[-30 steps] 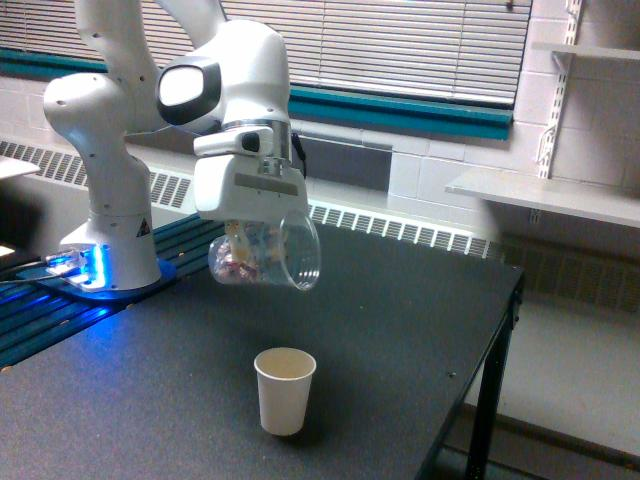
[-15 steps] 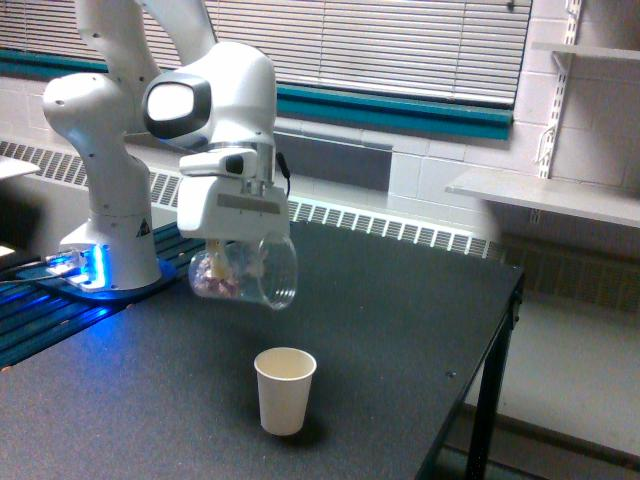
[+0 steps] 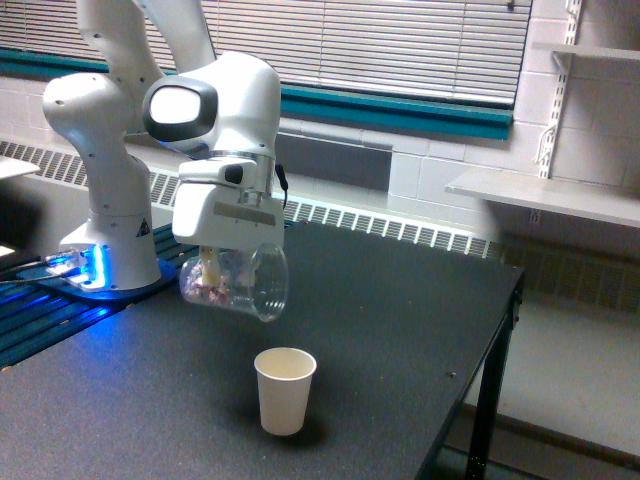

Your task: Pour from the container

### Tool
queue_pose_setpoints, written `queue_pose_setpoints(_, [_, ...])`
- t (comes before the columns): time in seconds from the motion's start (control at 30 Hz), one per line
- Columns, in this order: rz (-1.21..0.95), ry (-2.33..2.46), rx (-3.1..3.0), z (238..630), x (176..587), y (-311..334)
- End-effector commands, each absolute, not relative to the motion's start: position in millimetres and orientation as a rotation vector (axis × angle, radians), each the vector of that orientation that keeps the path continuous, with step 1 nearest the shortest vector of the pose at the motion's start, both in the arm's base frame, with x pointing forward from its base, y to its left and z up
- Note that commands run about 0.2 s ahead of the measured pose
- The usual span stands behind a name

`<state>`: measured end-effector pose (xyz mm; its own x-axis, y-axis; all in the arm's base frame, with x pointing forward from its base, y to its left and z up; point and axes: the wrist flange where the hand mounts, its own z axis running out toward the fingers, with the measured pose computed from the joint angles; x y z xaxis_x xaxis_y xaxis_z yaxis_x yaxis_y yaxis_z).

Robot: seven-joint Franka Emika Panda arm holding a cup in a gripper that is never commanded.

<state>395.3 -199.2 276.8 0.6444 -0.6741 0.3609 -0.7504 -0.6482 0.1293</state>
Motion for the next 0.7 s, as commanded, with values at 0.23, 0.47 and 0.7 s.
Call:
queue_pose_setpoints(0.23, [0.338, -1.163, 2.54, 262, 402, -199])
queue_pose_setpoints(0.47, [0.3, -1.136, 2.525, 257, 412, -198])
queue_pose_setpoints(0.7, [0.272, -1.072, 2.501, 260, 427, -193])
